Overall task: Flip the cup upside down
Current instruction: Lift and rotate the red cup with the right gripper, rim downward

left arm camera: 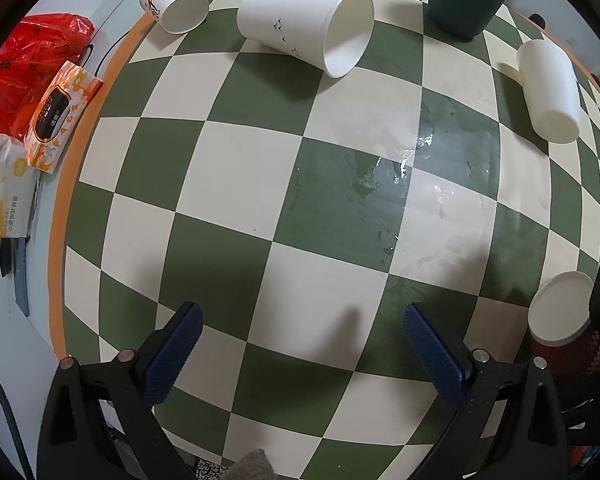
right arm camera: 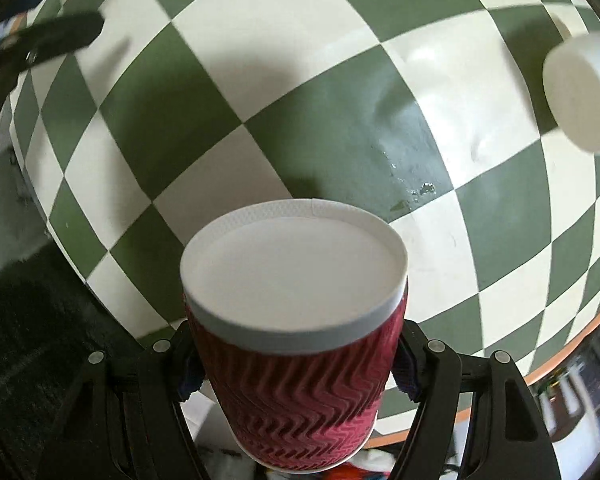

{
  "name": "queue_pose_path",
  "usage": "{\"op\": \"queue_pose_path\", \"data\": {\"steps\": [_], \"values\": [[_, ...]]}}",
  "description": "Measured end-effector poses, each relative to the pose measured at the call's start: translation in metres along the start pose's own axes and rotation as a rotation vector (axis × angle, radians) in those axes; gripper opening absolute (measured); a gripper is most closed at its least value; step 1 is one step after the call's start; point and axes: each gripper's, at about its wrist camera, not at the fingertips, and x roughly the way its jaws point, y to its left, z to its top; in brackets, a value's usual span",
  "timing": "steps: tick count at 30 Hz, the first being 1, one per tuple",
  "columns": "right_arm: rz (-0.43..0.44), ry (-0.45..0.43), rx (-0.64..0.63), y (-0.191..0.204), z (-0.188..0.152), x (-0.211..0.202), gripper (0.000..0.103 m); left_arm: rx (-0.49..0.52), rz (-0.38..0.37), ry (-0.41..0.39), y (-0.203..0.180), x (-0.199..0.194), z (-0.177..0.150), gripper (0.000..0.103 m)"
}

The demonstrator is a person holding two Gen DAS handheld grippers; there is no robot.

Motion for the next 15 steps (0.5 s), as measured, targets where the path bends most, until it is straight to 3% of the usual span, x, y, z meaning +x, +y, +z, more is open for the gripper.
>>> {"op": "queue_pose_path", "data": {"steps": [4,15], "values": [[0.001,-0.012,0.023,0.014,-0.009,0.008,0.076,0.005,-0.001,0.001,-0.002,0.003,-0.002,0.103],[-0.03,-0.014,0.084,-0.009,-0.009,0.018,0.076,0.02,-0.002,0.0,-0.013,0.004,-0.007,0.103]]}}
